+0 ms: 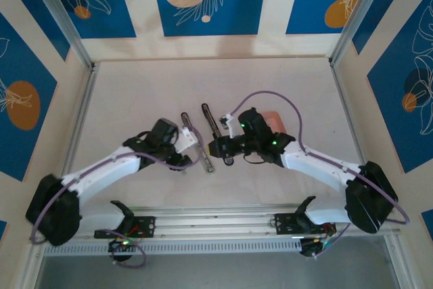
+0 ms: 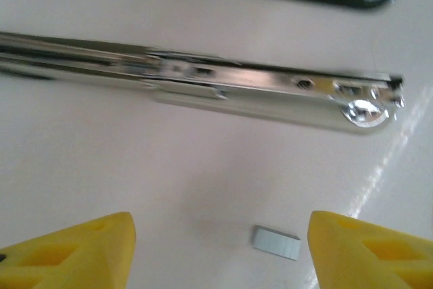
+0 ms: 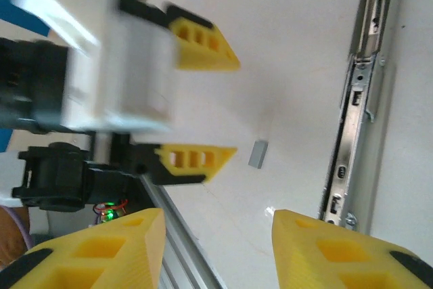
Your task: Load the staples into the stapler
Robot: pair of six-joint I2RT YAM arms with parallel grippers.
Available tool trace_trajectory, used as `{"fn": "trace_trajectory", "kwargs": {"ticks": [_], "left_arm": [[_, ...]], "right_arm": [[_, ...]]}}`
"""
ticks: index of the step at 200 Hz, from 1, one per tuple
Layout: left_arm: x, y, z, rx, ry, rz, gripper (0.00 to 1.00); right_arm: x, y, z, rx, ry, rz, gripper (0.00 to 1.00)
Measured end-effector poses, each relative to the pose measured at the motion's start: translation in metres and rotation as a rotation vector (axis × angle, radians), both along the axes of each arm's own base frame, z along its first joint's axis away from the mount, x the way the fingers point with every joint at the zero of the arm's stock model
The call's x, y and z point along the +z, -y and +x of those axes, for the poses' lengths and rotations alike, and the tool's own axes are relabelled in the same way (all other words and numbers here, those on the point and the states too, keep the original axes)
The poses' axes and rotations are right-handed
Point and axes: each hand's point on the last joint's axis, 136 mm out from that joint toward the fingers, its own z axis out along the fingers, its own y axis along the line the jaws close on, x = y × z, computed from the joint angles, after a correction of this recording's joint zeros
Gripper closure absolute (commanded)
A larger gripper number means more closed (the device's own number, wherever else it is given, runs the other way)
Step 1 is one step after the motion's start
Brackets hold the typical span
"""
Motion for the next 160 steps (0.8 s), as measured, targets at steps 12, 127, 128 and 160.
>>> {"fn": "trace_trajectory", "kwargs": {"ticks": [12,127,128,160], "left_arm": [[0.013,-0.015,0.006,0.107,0.039,-0.095,0.24],[0.005,-0.122,0.02,0.996,-0.05,-0.527,0.22],[0.004,-0.123,0.02,1.0,-0.054,-0.527,0.22],[-0.025,-0.134,0.013,1.161,-0.184,-0.556,0.22]], "right_arm": [[-0.003,-0.012,0.0,0.019,-0.007,-0.051,0.54],[-0.082,-0.091,-0.011,0.124,-0.127,-0.583,0.6],[-0.083,-0.091,-0.011,0.123,-0.128,-0.586,0.6],[-0.106,-0.094,-0.016,0.127,-0.189,-0.683,0.6]]}}
